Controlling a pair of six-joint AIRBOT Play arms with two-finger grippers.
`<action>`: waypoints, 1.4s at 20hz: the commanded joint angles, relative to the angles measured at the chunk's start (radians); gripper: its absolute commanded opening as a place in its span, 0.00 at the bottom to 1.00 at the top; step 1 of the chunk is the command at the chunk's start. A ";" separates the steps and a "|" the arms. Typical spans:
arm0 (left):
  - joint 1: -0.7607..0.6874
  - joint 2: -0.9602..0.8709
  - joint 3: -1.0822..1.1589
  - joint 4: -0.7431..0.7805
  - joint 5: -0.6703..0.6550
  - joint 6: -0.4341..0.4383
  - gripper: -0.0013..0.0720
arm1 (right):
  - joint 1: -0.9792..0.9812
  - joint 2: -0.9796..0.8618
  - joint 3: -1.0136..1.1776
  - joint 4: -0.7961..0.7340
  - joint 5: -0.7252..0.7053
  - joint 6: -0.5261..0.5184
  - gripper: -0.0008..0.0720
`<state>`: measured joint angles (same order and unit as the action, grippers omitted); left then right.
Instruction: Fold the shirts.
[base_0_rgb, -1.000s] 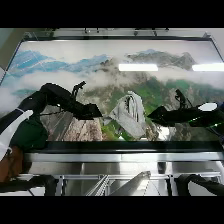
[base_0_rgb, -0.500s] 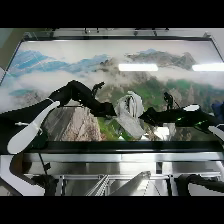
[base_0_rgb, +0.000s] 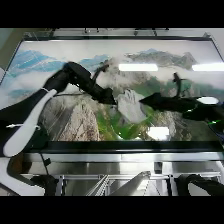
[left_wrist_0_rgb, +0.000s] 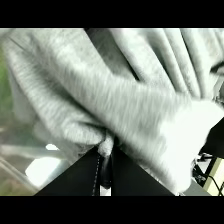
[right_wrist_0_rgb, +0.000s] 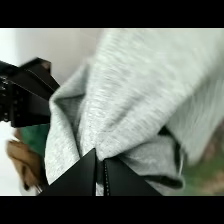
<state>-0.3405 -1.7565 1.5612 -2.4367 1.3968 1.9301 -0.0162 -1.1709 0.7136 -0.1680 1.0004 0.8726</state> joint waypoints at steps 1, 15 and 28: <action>0.109 0.229 0.038 -0.001 0.091 0.000 0.05 | -0.185 0.304 0.017 0.109 0.050 -0.040 0.04; 0.554 0.773 0.037 0.007 0.156 -0.006 0.05 | -0.597 0.776 0.014 0.153 0.128 0.079 0.04; 0.291 0.602 0.039 0.009 0.142 0.036 0.05 | -0.428 0.631 0.014 0.123 0.123 0.103 0.04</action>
<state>-0.0738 -1.1355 1.5997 -2.4248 1.6150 1.9301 -0.4545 -0.5083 0.7277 0.0238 1.1923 0.9871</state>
